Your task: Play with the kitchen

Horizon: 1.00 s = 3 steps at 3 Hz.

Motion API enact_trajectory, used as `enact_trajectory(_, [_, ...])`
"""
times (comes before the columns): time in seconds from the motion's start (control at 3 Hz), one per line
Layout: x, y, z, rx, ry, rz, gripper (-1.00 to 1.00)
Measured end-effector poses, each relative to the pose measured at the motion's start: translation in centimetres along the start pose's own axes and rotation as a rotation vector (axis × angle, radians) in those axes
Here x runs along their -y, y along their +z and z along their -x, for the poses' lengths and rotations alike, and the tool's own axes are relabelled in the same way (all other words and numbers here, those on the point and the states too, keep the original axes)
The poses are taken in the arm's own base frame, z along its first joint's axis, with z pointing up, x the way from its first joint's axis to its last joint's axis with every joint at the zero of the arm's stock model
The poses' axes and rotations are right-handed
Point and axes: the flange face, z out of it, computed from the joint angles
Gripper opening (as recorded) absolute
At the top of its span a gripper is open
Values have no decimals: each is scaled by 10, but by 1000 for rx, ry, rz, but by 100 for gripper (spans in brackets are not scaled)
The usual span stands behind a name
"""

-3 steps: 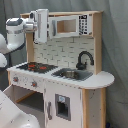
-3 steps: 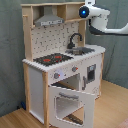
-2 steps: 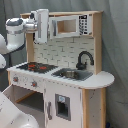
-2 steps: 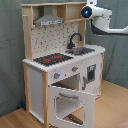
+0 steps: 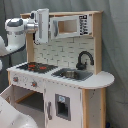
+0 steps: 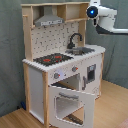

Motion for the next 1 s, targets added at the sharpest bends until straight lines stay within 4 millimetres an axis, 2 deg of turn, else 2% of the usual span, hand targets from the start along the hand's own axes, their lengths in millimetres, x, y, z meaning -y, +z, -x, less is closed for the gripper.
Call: enact_trajectory(1.0, [-14, 13, 22, -98, 10, -62, -100])
